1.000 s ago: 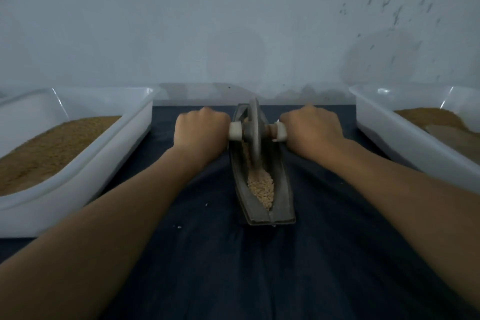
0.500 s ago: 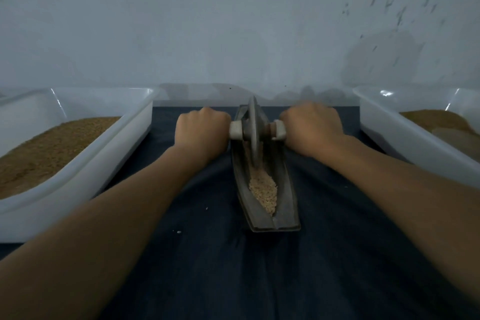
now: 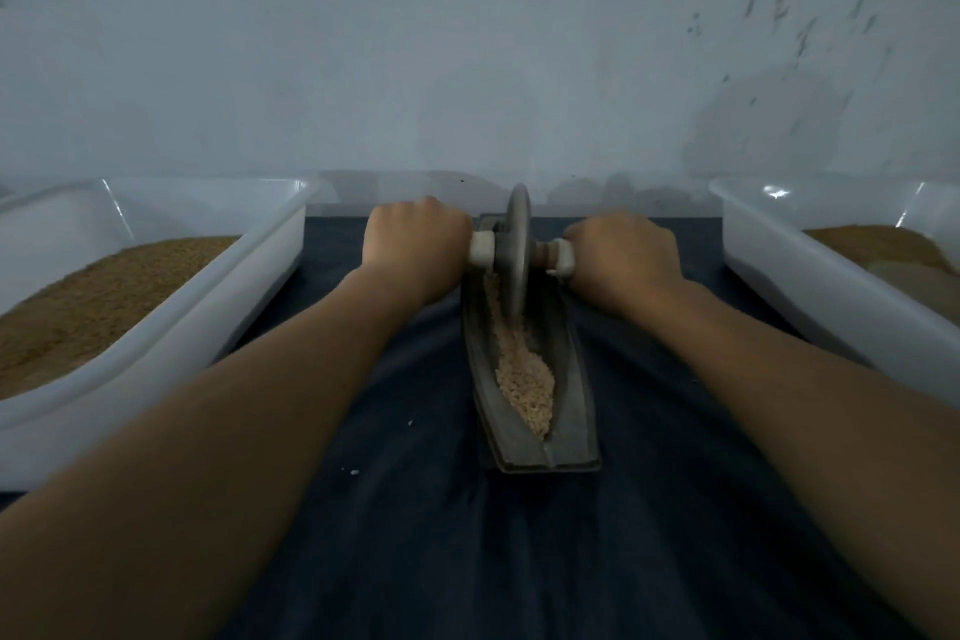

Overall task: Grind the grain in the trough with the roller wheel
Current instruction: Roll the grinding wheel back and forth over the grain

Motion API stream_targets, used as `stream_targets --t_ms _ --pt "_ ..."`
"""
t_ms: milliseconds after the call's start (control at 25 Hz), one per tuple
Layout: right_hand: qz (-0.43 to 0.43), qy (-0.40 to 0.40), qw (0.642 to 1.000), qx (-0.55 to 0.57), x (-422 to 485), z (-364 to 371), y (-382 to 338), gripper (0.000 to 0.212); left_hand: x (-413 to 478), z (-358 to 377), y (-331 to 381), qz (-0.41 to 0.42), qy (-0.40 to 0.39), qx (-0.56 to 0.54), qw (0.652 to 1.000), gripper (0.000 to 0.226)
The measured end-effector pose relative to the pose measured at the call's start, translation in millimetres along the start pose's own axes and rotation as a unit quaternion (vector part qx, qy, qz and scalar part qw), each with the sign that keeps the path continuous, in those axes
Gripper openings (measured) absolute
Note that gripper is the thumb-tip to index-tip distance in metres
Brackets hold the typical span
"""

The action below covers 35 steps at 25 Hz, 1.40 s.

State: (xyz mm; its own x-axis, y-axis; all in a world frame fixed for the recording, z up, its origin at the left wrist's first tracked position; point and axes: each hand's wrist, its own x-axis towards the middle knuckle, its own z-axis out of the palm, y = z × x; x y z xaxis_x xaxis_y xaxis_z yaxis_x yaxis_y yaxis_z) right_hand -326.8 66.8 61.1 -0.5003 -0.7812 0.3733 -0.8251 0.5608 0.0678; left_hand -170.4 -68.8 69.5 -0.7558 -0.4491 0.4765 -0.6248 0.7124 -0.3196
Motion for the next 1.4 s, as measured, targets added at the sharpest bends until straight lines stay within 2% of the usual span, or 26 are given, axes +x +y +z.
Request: stream_targets --t_ms 80,160,240,320,400,440,480,520,560,640,720,800,920,1000,1040,1080,1120,1200,1280,1320,1400 --pt "-0.032 0.062 0.997 -0.023 -25.2 5.1 10.0 0.009 -18.5 -0.3 -0.8 0.023 0.054 -0.002 0.998 0.007" --pt "-0.085 0.169 0.98 -0.056 -56.5 6.4 17.1 0.025 -52.3 -0.9 -3.3 0.056 0.106 -0.016 0.993 0.038" --pt "-0.11 0.199 0.97 -0.082 -56.3 3.0 19.9 0.031 -64.1 1.8 -8.9 0.046 0.108 -0.047 0.992 0.05" --pt "-0.094 0.13 0.983 -0.094 -34.9 -0.7 10.4 0.029 -53.9 10.7 -4.3 0.011 0.056 -0.048 0.997 0.039" --pt "-0.051 0.039 0.996 -0.057 -2.3 -12.3 -1.8 0.009 -22.5 9.9 -1.2 -0.044 0.027 -0.07 0.996 0.01" --pt "-0.036 0.009 0.998 -0.04 9.3 -15.0 -4.9 0.011 -10.3 8.5 -1.1 -0.061 -0.003 -0.085 0.995 0.004" --pt "-0.024 -0.019 0.999 -0.033 14.9 -15.7 -6.3 0.012 -3.6 8.6 -0.9 -0.065 -0.029 -0.082 0.994 0.007" --pt "-0.026 -0.021 0.999 -0.033 10.1 -14.6 -5.5 0.009 -5.4 10.0 -1.5 -0.053 -0.022 -0.071 0.996 0.005" --pt "-0.036 0.01 0.998 -0.047 -4.2 -12.9 -2.5 0.011 -12.9 12.1 -2.6 -0.037 0.014 -0.062 0.997 0.006" --pt "-0.074 0.116 0.987 -0.081 -37.4 -4.4 7.4 0.021 -42.9 13.5 -3.7 0.005 0.089 -0.064 0.994 0.032" --pt "-0.082 0.175 0.978 -0.084 -56.9 -2.1 13.3 0.025 -58.4 9.3 -6.7 0.039 0.141 -0.056 0.988 0.042" --pt "-0.059 0.132 0.988 -0.055 -48.7 5.7 15.9 0.019 -49.9 10.3 -4.0 0.041 0.118 -0.031 0.992 0.034" --pt "-0.021 0.025 0.999 -0.009 -6.4 -0.1 0.9 0.014 -12.8 2.6 0.7 -0.019 0.007 -0.015 1.0 0.003" --pt "0.0 -0.015 1.0 0.012 8.5 -2.4 0.7 0.016 2.4 -4.8 4.5 -0.022 -0.039 -0.02 0.999 0.011" --pt "-0.003 -0.013 1.0 0.013 2.5 -1.8 2.1 0.014 -1.5 -7.4 3.1 -0.008 -0.024 -0.008 1.0 0.009" --pt "-0.019 0.023 1.0 0.002 -12.6 2.1 7.0 0.012 -12.6 -9.0 0.9 0.015 0.009 0.001 1.0 0.002" --pt "-0.042 0.08 0.996 -0.012 -33.7 6.9 13.0 0.014 -28.8 -7.2 -0.7 0.041 0.054 0.003 0.998 0.011" --pt "-0.087 0.161 0.982 -0.039 -71.1 5.5 21.4 0.028 -60.2 -10.9 -7.6 0.089 0.118 -0.007 0.989 0.043" --pt "-0.095 0.156 0.982 -0.049 -68.5 0.5 24.6 0.027 -57.4 -8.7 -8.9 0.076 0.116 -0.017 0.99 0.047" --pt "-0.078 0.13 0.987 -0.051 -62.8 -0.4 19.3 0.02 -55.3 -2.2 -6.4 0.062 0.099 -0.006 0.993 0.04" --pt "-0.023 0.054 0.998 -0.035 -36.0 -6.0 3.7 0.007 -28.8 0.8 -1.1 0.018 0.042 -0.001 0.999 0.011"
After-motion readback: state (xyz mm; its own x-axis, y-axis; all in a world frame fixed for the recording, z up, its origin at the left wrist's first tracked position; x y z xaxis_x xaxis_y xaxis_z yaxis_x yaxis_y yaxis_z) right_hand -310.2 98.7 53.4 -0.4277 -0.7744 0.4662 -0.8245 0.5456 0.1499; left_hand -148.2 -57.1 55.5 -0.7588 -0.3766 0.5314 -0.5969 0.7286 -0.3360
